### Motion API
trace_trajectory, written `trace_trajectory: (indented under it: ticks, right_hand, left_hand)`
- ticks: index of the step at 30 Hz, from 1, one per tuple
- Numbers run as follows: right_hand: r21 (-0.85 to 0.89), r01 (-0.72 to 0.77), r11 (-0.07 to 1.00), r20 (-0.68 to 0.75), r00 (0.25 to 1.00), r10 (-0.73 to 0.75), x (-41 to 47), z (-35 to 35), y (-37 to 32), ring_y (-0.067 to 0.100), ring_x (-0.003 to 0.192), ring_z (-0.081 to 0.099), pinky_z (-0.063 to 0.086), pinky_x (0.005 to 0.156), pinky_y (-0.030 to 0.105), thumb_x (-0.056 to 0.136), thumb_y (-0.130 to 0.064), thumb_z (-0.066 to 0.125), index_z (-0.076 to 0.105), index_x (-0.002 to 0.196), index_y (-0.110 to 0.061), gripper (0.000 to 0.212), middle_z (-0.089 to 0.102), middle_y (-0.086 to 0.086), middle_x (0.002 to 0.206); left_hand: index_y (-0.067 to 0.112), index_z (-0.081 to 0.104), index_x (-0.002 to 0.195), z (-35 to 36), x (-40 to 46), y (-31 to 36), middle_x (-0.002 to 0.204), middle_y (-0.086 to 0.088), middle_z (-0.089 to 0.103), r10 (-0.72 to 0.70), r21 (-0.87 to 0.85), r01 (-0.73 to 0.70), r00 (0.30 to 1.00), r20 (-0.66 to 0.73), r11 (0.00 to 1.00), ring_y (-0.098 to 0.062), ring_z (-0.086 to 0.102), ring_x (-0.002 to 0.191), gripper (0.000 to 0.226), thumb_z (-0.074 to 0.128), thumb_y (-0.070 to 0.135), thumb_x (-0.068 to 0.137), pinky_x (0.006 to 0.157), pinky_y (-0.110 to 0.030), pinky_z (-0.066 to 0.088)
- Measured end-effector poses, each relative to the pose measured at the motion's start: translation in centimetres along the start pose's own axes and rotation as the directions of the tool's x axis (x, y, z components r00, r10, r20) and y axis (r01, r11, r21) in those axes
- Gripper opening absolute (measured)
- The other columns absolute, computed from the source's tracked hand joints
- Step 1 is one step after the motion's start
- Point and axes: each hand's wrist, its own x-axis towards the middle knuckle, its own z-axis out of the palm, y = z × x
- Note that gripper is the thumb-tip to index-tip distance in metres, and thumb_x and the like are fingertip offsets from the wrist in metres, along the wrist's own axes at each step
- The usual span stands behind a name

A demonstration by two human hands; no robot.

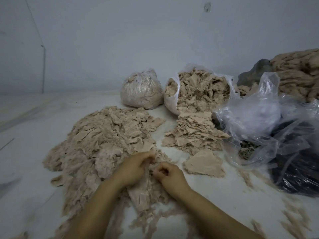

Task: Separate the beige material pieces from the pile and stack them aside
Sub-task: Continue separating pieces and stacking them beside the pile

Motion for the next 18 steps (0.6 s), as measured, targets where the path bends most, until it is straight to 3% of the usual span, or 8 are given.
trace_trajectory:
  ticks: [2,4,6,9,13,18]
  right_hand:
    - [0.014,0.002,1.000,-0.019,1.000,-0.002,0.2,-0.4,0.1,-0.002,0.071,0.051,0.037,0.061,0.005,0.091,-0.015,0.057,0.056,0.073,-0.026,0.021,0.058,-0.013,0.076]
    - [-0.037,-0.007,0.999,0.024,1.000,0.008,0.1,-0.4,0.4,0.000,0.073,0.052,0.037,0.060,0.007,0.090,-0.029,0.061,0.057,0.077,-0.025,0.014,0.059,-0.012,0.079]
    - [-0.104,-0.012,0.995,0.080,0.997,0.021,-0.4,0.2,0.7,0.004,0.072,0.053,0.036,0.059,0.013,0.083,-0.045,0.066,0.060,0.081,-0.024,0.022,0.060,-0.009,0.081]
    - [-0.126,0.108,0.986,0.023,0.994,-0.106,-0.8,1.0,0.4,0.001,0.057,0.039,0.030,0.053,0.017,0.088,-0.038,0.064,0.046,0.063,-0.026,0.033,0.044,-0.009,0.064]
    - [0.212,0.111,0.971,-0.079,0.992,-0.096,-0.6,-0.3,-0.5,-0.002,0.049,0.036,0.030,0.052,0.014,0.094,-0.014,0.057,0.040,0.061,-0.023,0.039,0.042,-0.014,0.052]
    - [0.488,0.016,0.873,-0.079,0.997,0.025,-1.2,-2.1,-0.4,0.005,0.049,0.042,0.036,0.050,0.016,0.098,-0.007,0.048,0.047,0.053,-0.021,0.047,0.046,-0.011,0.049]
  left_hand:
    - [0.028,0.057,0.126,-0.2,-0.1,-0.9,0.120,0.006,0.054,0.028,0.288,-0.067,0.990,0.136,0.955,-0.012,0.045,0.116,0.043,0.048,0.007,0.090,0.103,-0.030,0.033]
    - [0.028,0.063,0.117,-0.2,-0.1,-1.3,0.111,0.004,0.055,0.035,0.429,-0.096,0.988,0.147,0.898,-0.014,0.044,0.111,0.028,0.053,0.022,0.092,0.100,-0.031,0.031]
    - [0.025,0.069,0.099,-0.1,0.0,-1.2,0.100,0.004,0.057,0.083,0.317,-0.107,0.993,0.088,0.942,-0.014,0.046,0.103,0.015,0.055,0.023,0.093,0.095,-0.030,0.034]
    - [0.030,0.060,0.079,0.2,0.0,-0.4,0.091,0.003,0.057,0.167,-0.004,-0.167,0.986,-0.026,0.986,-0.012,0.048,0.094,0.022,0.055,0.013,0.091,0.085,-0.030,0.039]
    - [0.030,0.045,0.077,0.1,0.5,-0.4,0.070,0.011,0.049,0.105,-0.230,-0.145,0.979,-0.177,0.962,-0.006,0.044,0.066,0.026,0.045,0.014,0.098,0.064,-0.030,0.036]
    - [0.025,0.042,0.073,0.5,1.2,-0.4,0.065,0.008,0.042,0.033,-0.252,-0.089,0.975,-0.218,0.963,-0.007,0.039,0.059,0.027,0.044,0.019,0.099,0.059,-0.028,0.036]
